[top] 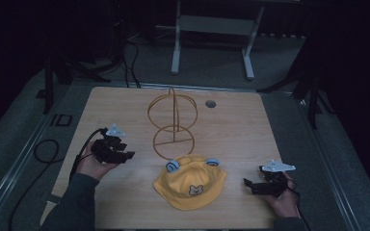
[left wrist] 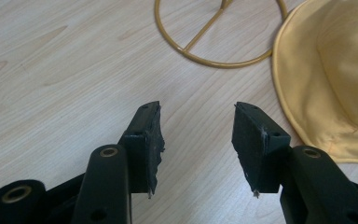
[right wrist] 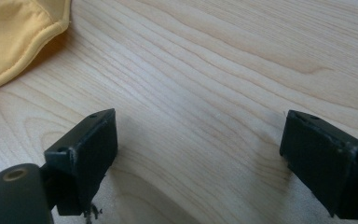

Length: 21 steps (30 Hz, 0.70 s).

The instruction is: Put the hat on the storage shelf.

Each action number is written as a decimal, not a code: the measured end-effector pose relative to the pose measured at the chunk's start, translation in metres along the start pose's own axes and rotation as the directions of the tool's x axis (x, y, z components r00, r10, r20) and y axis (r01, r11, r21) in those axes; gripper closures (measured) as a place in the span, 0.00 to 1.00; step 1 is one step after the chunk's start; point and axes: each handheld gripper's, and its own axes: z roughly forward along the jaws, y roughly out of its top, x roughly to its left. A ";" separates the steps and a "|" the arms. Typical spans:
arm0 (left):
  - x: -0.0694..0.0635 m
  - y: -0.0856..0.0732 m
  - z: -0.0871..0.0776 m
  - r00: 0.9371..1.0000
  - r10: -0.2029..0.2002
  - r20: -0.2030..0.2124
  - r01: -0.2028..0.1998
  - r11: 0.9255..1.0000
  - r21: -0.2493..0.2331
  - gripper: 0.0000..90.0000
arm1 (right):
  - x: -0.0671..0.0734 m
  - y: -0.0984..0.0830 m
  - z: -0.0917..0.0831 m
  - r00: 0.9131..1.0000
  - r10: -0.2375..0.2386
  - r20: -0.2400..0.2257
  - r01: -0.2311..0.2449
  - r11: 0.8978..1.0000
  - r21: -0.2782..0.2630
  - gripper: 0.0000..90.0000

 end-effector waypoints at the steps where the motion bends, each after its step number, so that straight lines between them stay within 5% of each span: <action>1: 0.000 0.000 0.000 1.000 0.000 0.000 0.000 1.000 0.000 0.58 | 0.000 0.000 0.000 1.000 0.000 0.000 0.000 1.000 0.000 0.12; 21: -0.011 0.013 -0.003 0.995 0.078 0.054 -0.078 0.997 0.002 0.58 | 0.000 0.000 0.000 1.000 0.002 0.000 -0.002 1.000 0.000 0.12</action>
